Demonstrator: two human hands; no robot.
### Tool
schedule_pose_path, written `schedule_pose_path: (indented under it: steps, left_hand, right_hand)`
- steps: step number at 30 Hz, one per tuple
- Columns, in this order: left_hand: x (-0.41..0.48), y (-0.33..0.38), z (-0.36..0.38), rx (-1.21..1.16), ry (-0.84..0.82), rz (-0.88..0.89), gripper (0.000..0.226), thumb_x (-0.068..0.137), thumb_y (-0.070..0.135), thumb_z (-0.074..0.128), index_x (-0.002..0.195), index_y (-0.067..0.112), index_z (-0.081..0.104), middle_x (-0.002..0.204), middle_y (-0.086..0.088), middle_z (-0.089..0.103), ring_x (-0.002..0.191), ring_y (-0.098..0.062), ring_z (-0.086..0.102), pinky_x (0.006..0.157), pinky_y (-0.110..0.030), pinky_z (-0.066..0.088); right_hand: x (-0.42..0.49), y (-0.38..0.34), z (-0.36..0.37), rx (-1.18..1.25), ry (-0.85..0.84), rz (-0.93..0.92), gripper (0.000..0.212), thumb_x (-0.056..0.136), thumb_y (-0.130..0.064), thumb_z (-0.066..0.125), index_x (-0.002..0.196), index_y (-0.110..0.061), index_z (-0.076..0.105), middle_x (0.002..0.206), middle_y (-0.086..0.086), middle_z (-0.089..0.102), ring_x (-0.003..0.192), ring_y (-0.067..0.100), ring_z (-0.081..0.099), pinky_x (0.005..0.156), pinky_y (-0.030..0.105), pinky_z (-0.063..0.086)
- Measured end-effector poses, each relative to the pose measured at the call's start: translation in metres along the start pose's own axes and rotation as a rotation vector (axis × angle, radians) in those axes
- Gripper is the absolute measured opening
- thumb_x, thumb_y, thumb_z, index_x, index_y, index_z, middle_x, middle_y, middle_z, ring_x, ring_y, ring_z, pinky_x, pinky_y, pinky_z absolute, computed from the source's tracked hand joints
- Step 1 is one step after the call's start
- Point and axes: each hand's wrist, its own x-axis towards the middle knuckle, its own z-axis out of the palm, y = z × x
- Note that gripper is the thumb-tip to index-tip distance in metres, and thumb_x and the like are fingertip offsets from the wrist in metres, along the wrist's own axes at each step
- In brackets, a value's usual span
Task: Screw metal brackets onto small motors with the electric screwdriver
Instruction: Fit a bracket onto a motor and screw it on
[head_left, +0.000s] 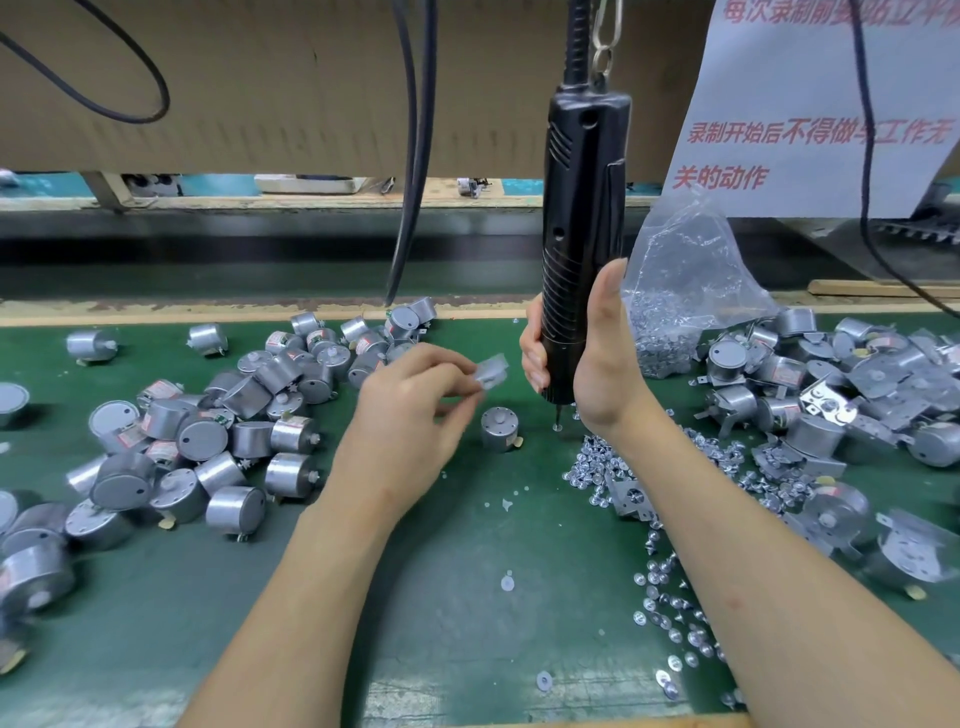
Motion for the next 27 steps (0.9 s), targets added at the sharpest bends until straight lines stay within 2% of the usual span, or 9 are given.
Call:
schedule_pose_path:
  steps: [3, 5, 9, 11, 15, 18, 22, 27]
  left_hand:
    - [-0.001, -0.002, 0.000, -0.017, -0.181, -0.019, 0.004, 0.080, 0.003, 0.078, 0.079, 0.006, 0.075, 0.101, -0.001, 0.066, 0.071, -0.011, 0.066, 0.075, -0.030, 0.057]
    - [-0.001, -0.003, 0.000, 0.021, -0.229, -0.008, 0.004, 0.081, 0.008, 0.079, 0.080, 0.009, 0.076, 0.104, 0.000, 0.065, 0.072, -0.010, 0.061, 0.076, -0.032, 0.055]
    - [-0.002, -0.004, -0.003, 0.034, -0.241, -0.013, 0.005, 0.080, 0.015, 0.080, 0.079, 0.016, 0.074, 0.107, 0.004, 0.062, 0.083, -0.007, 0.056, 0.078, -0.027, 0.050]
    - [-0.003, -0.003, -0.003, 0.010, -0.251, -0.030, 0.014, 0.077, 0.021, 0.081, 0.084, 0.021, 0.069, 0.107, 0.008, 0.058, 0.088, -0.005, 0.057, 0.079, -0.020, 0.045]
    - [-0.004, -0.005, 0.002, -0.049, -0.311, -0.204, 0.058, 0.071, 0.042, 0.082, 0.115, 0.029, 0.047, 0.116, 0.016, 0.052, 0.091, -0.002, 0.055, 0.079, -0.009, 0.037]
    - [-0.006, -0.007, 0.008, -0.114, -0.399, -0.306, 0.079, 0.072, 0.039, 0.083, 0.135, 0.035, 0.036, 0.117, 0.023, 0.056, 0.091, -0.001, 0.055, 0.081, -0.014, 0.040]
    - [-0.006, -0.007, 0.013, -0.144, -0.421, -0.311, 0.074, 0.076, 0.032, 0.082, 0.137, 0.033, 0.040, 0.099, 0.022, 0.061, 0.090, 0.001, 0.053, 0.075, -0.006, 0.037]
    - [-0.006, -0.006, 0.009, -0.144, -0.447, -0.293, 0.072, 0.074, 0.037, 0.082, 0.134, 0.038, 0.043, 0.104, 0.028, 0.057, 0.092, 0.002, 0.053, 0.076, -0.004, 0.037]
  right_hand:
    - [0.000, -0.001, 0.001, 0.004, -0.003, 0.000, 0.082, 0.059, -0.101, 0.049, 0.061, -0.019, 0.056, 0.051, 0.000, 0.049, 0.039, 0.018, 0.043, 0.045, 0.022, 0.038]
    - [-0.001, -0.001, 0.001, 0.006, -0.002, -0.001, 0.081, 0.059, -0.101, 0.048, 0.061, -0.019, 0.056, 0.051, 0.000, 0.050, 0.039, 0.018, 0.043, 0.045, 0.022, 0.038]
    - [-0.001, -0.002, 0.001, 0.003, 0.002, -0.003, 0.081, 0.060, -0.101, 0.048, 0.061, -0.020, 0.057, 0.051, 0.000, 0.050, 0.039, 0.018, 0.043, 0.045, 0.022, 0.038]
    - [-0.001, -0.002, 0.001, 0.004, 0.002, -0.003, 0.082, 0.060, -0.101, 0.048, 0.062, -0.019, 0.057, 0.051, 0.000, 0.050, 0.039, 0.018, 0.043, 0.045, 0.022, 0.038]
    - [-0.001, -0.003, 0.001, 0.002, 0.006, -0.007, 0.082, 0.060, -0.100, 0.048, 0.063, -0.019, 0.057, 0.051, 0.001, 0.050, 0.039, 0.018, 0.044, 0.045, 0.022, 0.038]
    - [-0.001, -0.004, 0.002, 0.001, 0.003, -0.008, 0.082, 0.060, -0.101, 0.048, 0.062, -0.019, 0.057, 0.051, 0.001, 0.050, 0.040, 0.018, 0.043, 0.046, 0.023, 0.038]
    - [-0.002, -0.007, 0.005, -0.006, 0.002, -0.012, 0.084, 0.058, -0.101, 0.048, 0.061, -0.018, 0.056, 0.050, 0.001, 0.050, 0.039, 0.018, 0.043, 0.045, 0.023, 0.038]
    - [-0.002, -0.012, 0.007, 0.011, 0.010, -0.022, 0.085, 0.055, -0.102, 0.046, 0.061, -0.018, 0.054, 0.049, 0.002, 0.048, 0.038, 0.018, 0.041, 0.045, 0.023, 0.038]
